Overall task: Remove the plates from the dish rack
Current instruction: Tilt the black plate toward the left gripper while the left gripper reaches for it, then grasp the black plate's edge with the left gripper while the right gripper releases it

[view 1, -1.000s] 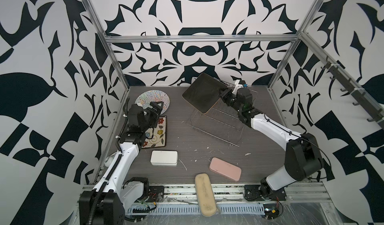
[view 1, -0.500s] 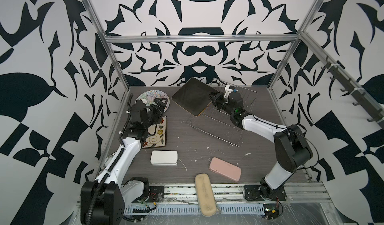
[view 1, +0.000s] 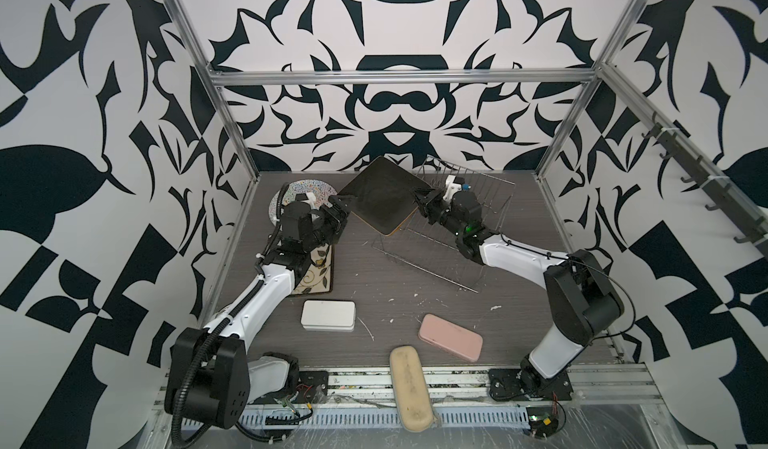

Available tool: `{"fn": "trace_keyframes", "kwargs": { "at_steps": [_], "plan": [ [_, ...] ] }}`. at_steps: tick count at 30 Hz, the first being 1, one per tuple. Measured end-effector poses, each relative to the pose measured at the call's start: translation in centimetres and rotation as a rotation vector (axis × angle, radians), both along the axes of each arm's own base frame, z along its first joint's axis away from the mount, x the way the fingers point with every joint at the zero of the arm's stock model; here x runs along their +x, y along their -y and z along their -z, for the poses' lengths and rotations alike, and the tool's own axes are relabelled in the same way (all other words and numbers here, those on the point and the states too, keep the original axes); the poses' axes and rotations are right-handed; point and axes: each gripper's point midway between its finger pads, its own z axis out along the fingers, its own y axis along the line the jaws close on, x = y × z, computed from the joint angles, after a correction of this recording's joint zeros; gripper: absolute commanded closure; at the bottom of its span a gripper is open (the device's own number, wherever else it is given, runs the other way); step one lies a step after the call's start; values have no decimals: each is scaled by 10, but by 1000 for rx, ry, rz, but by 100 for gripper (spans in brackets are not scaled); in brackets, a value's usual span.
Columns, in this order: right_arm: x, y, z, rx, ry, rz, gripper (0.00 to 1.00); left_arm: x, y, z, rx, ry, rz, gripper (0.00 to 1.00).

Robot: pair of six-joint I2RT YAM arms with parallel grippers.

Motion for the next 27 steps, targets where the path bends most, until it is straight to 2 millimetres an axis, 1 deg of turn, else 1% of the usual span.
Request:
{"fn": "trace_keyframes", "kwargs": {
  "at_steps": [2,4,7,9,13,20,24,27],
  "plan": [
    [0,0,0,5,-2,3,100,1,3,0,-5,4,8,13],
    [0,0,-1,10,-6,3,100,1,6,-2,-14,13,16,22],
    [-1,-1,-1,22,-15,1,100,4,12,-2,-28,22,29,30],
    [-1,-1,-1,30,-17,-2,100,6,15,2,-35,12,36,32],
    [-2,-2,-4,45,-13,-5,100,9,22,8,-49,2,54,41],
    [-2,-3,-8,60,-2,-6,100,12,29,5,-76,20,67,56],
    [-3,-2,-4,59,-8,-6,100,14,33,4,-86,25,75,63],
    [-4,-2,-2,57,-13,-7,100,14,35,3,-93,26,80,70]
  ]
}}
